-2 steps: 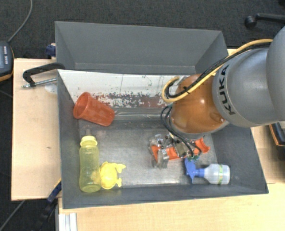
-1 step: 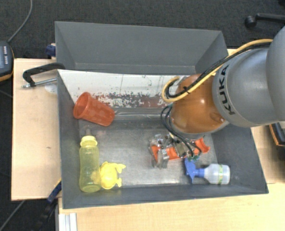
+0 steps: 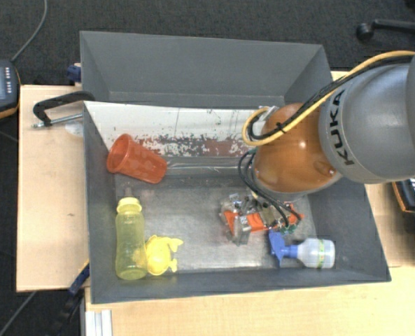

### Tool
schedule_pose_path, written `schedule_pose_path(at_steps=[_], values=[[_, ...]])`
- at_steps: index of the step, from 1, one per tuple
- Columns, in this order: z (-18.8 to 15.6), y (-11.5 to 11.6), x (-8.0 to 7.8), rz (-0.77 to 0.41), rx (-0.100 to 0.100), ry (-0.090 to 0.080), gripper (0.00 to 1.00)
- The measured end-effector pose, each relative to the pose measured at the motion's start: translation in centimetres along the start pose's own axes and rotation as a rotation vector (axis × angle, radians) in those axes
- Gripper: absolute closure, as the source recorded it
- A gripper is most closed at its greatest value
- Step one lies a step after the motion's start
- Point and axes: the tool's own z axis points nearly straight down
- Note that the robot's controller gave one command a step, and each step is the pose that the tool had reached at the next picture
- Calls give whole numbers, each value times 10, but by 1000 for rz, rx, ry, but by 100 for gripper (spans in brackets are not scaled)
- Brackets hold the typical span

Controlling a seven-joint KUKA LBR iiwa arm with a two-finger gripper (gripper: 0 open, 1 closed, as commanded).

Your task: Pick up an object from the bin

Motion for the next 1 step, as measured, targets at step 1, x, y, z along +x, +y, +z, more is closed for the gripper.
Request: schedule_pose_path(at_steps=[1], values=[[-8, 1, -4, -10, 0, -4, 100]])
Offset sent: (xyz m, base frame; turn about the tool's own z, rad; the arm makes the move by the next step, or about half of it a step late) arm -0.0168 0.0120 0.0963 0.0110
